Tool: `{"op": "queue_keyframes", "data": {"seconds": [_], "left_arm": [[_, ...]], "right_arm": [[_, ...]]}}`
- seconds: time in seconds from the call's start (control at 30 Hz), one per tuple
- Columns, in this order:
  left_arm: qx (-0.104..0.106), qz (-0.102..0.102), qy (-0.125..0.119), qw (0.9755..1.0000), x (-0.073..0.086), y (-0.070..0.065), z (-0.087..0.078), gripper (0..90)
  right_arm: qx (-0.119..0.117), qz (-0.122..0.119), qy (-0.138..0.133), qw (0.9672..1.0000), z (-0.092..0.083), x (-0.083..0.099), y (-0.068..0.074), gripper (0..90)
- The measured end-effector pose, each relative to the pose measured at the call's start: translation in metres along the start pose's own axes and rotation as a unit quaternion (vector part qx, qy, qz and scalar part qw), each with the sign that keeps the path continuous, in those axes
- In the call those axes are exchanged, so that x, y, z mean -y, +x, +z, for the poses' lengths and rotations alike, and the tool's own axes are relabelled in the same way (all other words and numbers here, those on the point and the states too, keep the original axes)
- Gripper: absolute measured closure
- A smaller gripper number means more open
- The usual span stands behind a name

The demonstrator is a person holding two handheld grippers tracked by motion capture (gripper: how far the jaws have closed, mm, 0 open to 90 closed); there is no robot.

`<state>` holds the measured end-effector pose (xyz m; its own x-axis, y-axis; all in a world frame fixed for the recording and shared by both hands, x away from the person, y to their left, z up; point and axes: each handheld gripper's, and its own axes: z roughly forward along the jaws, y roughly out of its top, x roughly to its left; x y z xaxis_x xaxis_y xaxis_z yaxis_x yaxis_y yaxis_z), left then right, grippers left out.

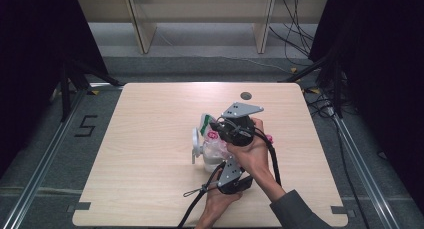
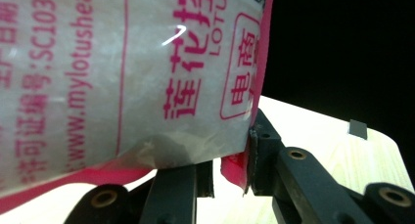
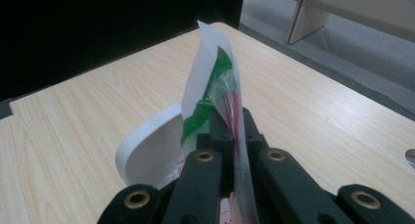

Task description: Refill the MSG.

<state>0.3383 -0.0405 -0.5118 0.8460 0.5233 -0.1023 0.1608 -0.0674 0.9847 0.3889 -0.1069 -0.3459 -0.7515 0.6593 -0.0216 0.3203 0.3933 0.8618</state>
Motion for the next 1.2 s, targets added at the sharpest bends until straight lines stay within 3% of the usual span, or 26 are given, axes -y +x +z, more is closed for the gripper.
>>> {"op": "queue_keyframes", "data": {"seconds": [0.03, 0.37, 0.4, 0.5, 0.83, 0.93, 1.03, 1.1, 1.17, 1.2], "left_arm": [[0.0, 0.0, 0.001, 1.0, -0.0001, 0.0001, 0.0001, 76.0], [-0.002, 0.002, 0.003, 1.0, -0.0009, -0.0007, -0.0004, 76.0], [-0.002, 0.003, 0.004, 1.0, -0.001, -0.0003, -0.0006, 76.0], [-0.001, 0.001, 0.003, 1.0, -0.0007, -0.001, -0.0006, 76.0], [0.005, 0.0, -0.005, 1.0, -0.001, -0.0001, -0.0001, 76.0], [0.001, 0.001, -0.003, 1.0, -0.0014, -0.0003, -0.0011, 76.0], [0.003, -0.001, -0.01, 0.9999, -0.0003, -0.0008, 0.0006, 76.0], [-0.002, 0.001, 0.0, 1.0, -0.0014, -0.0007, -0.0017, 76.0], [0.004, 0.001, -0.007, 1.0, -0.0013, -0.0001, -0.0006, 76.0], [-0.001, 0.002, -0.001, 1.0, -0.0017, -0.0011, -0.0017, 76.0]], "right_arm": [[-0.003, 0.012, 0.0, 0.9999, 0.0005, 0.0003, 0.0007, 90.0], [0.004, 0.006, 0.001, 1.0, 0.0016, 0.0002, 0.0027, 90.0], [0.001, -0.005, -0.002, 1.0, 0.0014, -0.0003, 0.0001, 90.0], [0.002, 0.007, 0.005, 1.0, 0.0009, 0.0003, 0.0027, 90.0], [0.006, 0.005, -0.002, 1.0, 0.003, 0.0002, 0.0036, 90.0], [-0.006, 0.003, -0.004, 1.0, 0.0018, -0.001, 0.0026, 90.0], [0.002, -0.006, 0.003, 1.0, 0.0036, 0.0, 0.0044, 90.0], [-0.001, -0.009, 0.001, 1.0, 0.0034, -0.0007, 0.0033, 90.0], [0.001, 0.006, 0.0, 1.0, 0.0026, -0.0005, 0.0036, 90.0], [0.003, 0.002, -0.005, 1.0, 0.0035, -0.0002, 0.004, 90.0]]}}
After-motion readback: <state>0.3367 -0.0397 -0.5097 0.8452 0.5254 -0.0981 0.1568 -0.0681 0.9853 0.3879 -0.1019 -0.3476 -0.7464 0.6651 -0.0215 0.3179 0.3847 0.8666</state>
